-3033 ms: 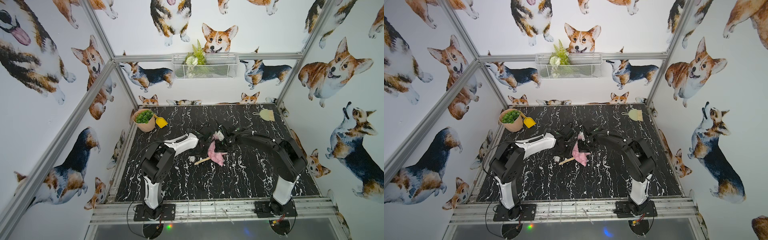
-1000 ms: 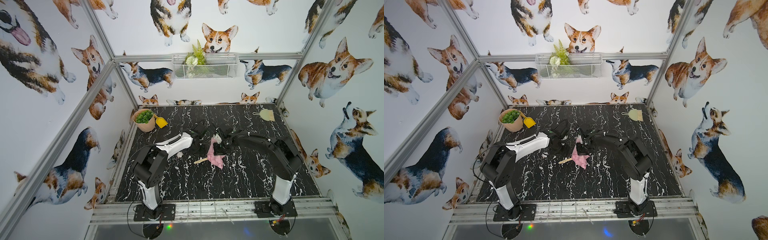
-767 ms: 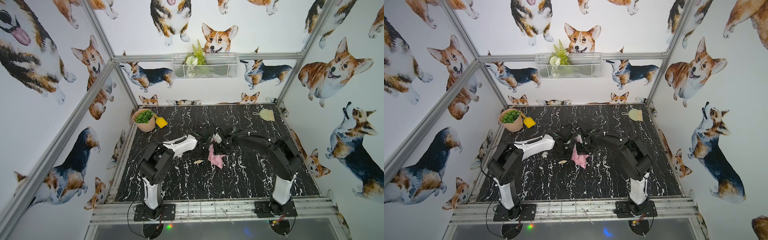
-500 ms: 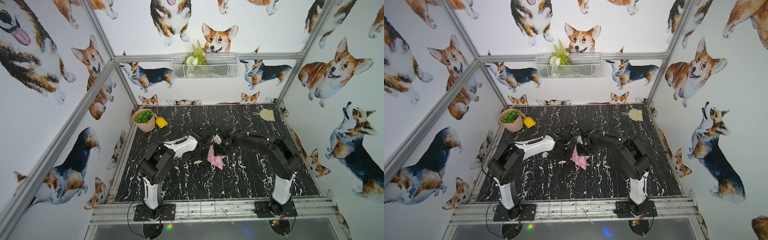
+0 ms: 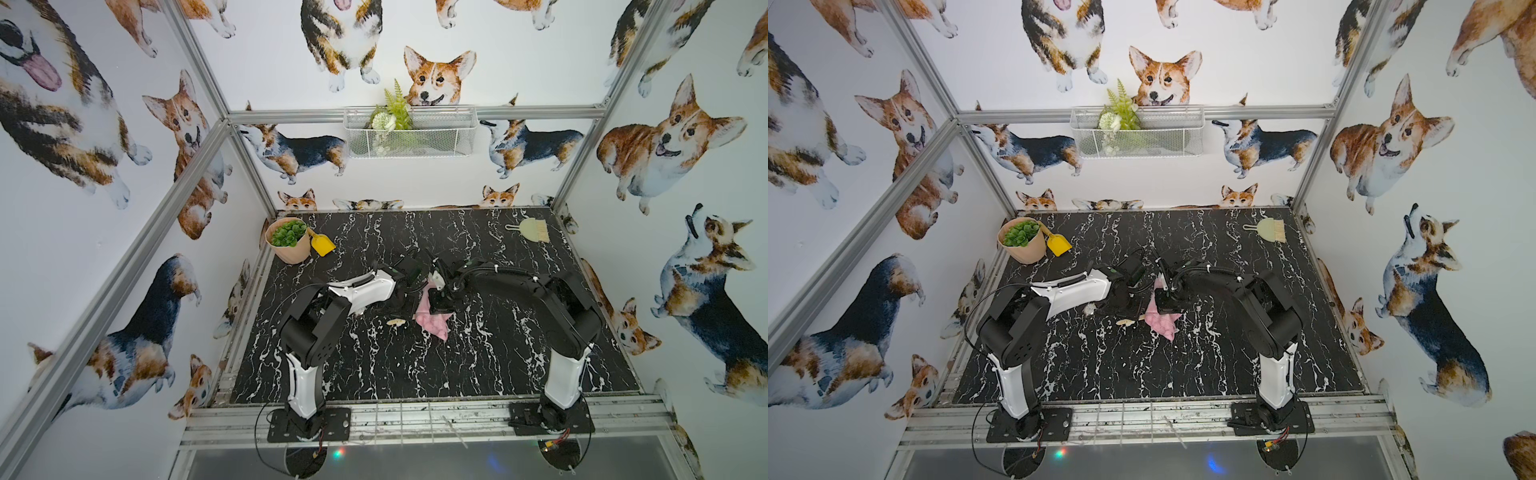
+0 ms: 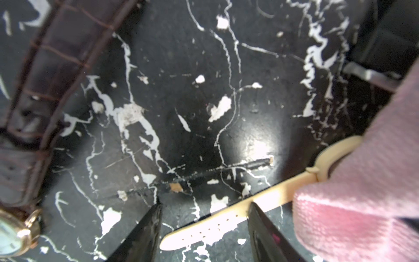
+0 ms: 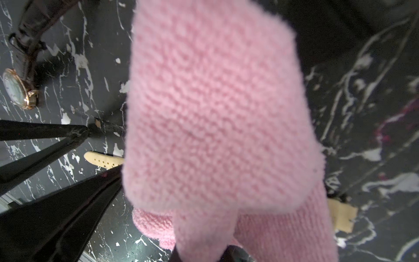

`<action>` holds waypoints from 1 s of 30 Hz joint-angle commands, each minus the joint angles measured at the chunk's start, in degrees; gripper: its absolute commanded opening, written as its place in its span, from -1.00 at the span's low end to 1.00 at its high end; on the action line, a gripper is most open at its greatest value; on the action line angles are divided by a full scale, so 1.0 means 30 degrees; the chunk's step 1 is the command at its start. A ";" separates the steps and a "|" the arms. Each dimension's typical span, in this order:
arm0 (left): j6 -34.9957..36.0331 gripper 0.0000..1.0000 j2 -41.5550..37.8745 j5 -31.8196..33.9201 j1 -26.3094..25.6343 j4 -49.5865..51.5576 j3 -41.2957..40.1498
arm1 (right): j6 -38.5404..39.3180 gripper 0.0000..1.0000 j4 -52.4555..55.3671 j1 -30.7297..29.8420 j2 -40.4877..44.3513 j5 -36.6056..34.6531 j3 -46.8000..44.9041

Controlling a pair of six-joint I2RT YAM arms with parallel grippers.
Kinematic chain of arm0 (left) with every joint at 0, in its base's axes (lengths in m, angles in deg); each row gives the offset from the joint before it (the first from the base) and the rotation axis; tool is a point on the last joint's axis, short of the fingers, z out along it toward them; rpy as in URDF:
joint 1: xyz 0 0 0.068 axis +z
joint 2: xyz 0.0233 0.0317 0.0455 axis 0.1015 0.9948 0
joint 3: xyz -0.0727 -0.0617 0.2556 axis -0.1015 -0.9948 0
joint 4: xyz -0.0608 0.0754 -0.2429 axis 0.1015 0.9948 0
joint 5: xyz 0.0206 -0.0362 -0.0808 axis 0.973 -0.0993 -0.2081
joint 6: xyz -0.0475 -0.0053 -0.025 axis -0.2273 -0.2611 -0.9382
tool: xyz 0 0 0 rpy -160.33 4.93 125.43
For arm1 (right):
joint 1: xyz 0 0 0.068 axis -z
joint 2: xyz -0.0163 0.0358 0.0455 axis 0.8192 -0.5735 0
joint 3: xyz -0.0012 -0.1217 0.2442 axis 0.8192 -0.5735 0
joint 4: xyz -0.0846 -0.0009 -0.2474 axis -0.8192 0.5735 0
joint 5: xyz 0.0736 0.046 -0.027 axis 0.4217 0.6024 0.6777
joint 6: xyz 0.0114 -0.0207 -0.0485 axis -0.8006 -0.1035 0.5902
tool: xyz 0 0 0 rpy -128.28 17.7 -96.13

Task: Wipe the watch dial
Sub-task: Wipe the dirt from the watch dial.

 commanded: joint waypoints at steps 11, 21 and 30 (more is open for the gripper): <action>-0.0282 0.20 0.1458 0.0905 0.0062 -0.0257 -0.2400 | 0.0089 -1.00 0.1984 0.1263 0.0559 -0.1517 -0.0644; -0.0260 0.19 0.1477 0.0794 0.0057 -0.0187 -0.1842 | 0.0349 -1.00 0.1523 0.1372 0.3595 -0.1337 -0.1075; -0.0731 0.19 0.1660 -0.0021 -0.0069 -0.0650 -0.1900 | -0.0309 -1.00 0.0640 0.0227 0.1018 -0.0570 0.1746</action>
